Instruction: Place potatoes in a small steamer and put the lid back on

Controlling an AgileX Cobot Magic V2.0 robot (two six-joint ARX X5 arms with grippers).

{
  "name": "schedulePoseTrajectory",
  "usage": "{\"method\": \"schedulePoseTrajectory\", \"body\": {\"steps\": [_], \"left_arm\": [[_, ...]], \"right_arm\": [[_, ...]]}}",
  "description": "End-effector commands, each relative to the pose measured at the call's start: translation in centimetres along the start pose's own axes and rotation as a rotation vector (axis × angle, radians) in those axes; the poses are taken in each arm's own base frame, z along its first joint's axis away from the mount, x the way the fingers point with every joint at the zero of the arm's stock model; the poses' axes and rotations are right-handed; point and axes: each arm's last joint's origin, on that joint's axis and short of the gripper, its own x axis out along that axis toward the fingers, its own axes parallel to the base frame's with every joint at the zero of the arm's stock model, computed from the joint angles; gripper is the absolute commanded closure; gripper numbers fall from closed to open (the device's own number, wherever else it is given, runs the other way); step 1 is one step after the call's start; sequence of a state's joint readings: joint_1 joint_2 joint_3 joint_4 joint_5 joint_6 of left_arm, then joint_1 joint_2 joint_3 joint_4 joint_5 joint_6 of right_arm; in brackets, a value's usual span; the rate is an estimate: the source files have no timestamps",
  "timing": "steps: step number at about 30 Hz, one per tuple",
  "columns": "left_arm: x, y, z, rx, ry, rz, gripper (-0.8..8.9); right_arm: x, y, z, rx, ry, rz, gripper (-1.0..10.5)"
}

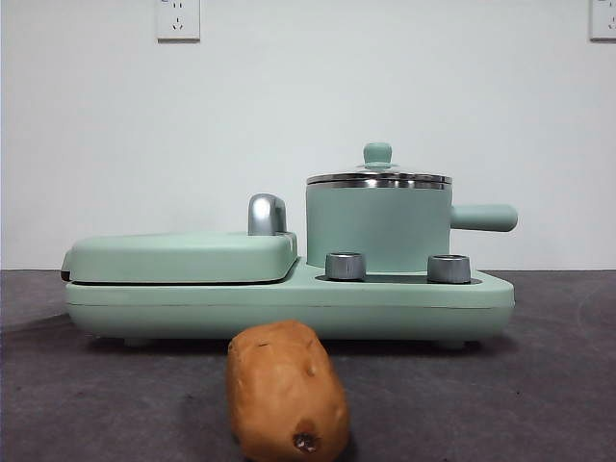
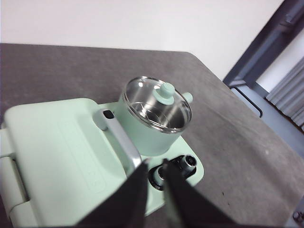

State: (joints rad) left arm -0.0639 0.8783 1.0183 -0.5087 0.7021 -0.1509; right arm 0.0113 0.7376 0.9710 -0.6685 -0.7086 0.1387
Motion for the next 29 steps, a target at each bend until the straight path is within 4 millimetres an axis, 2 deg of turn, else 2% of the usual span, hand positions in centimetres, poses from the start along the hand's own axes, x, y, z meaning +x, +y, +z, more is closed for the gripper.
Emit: {"method": "schedulePoseTrajectory", "body": {"steps": [1,3,6,11,17,23,29], "left_arm": [[0.4,0.0,0.5,0.026,0.001,-0.018,6.09],[0.9,0.1,0.5,0.020,0.018,-0.029,4.87],[1.8,0.1,0.3,0.014,0.048,-0.053,3.66],[3.6,-0.2,0.5,0.014,0.092,-0.103,3.48],[6.9,-1.0,2.8,0.025,0.128,-0.152,3.49],[12.1,-2.2,6.1,0.021,0.189,-0.216,3.49],[18.2,-4.0,8.0,0.115,0.289,-0.121,3.49]], "right_arm": [[-0.2,0.2,0.5,0.009,-0.016,0.008,6.4],[-0.2,0.2,0.5,0.019,-0.015,0.008,5.2],[-0.2,0.2,0.5,0.023,-0.015,0.009,4.8],[-0.1,0.2,0.5,0.031,-0.014,0.011,4.8],[0.0,0.5,0.4,0.031,-0.005,0.031,4.8],[0.3,0.9,0.4,0.035,0.009,0.057,4.8],[0.4,1.1,0.3,0.046,0.017,0.068,4.8]]}}
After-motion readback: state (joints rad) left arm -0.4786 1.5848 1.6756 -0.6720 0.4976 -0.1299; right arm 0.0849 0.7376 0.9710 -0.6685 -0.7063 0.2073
